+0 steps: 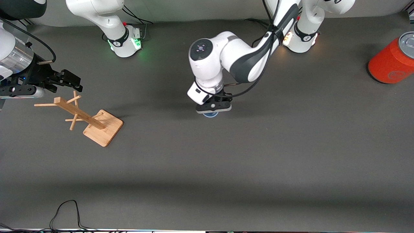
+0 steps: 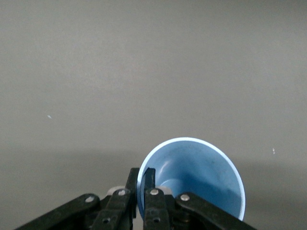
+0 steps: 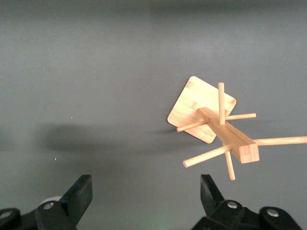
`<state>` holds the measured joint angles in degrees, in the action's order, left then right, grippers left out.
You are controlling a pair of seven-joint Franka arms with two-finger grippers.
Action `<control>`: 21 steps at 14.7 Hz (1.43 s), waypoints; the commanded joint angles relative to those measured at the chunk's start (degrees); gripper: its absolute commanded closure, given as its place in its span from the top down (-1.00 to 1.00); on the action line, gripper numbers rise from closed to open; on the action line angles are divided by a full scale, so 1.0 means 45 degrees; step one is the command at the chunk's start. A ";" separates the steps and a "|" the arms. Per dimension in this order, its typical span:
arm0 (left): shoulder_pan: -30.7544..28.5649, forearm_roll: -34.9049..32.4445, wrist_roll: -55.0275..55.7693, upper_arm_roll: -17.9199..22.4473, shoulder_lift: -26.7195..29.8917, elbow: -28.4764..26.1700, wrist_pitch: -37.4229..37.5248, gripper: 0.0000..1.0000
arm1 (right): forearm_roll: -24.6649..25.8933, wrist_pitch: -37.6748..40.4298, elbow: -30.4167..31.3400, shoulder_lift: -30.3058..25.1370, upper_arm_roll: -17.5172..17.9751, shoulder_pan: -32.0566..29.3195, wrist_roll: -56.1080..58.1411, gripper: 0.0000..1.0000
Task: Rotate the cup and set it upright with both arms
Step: 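Rotate the blue cup upright and lower it with the left gripper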
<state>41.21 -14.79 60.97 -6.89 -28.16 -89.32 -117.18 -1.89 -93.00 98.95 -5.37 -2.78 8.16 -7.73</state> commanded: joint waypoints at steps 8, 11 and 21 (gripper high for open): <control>0.0099 -0.3742 0.6797 0.0261 0.0185 -0.4155 -0.4136 -1.00 | -0.0243 -0.0506 -0.0076 -0.0036 0.0013 -0.0642 0.0272 1.00; 0.0218 -0.3783 0.7017 0.0242 0.0087 -0.4135 -0.4137 0.89 | -0.0243 -0.0525 -0.0095 -0.0036 0.0421 -0.1284 0.0272 1.00; -0.0229 -0.0897 0.3568 0.0280 0.1180 -0.1427 -0.0179 1.00 | -0.0224 0.0020 -0.0271 -0.0173 0.0756 -0.1462 0.0272 1.00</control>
<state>41.28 -22.96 83.82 -5.98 -24.29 -100.24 -123.94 -1.90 -94.66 98.49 -5.42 0.34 2.09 -7.73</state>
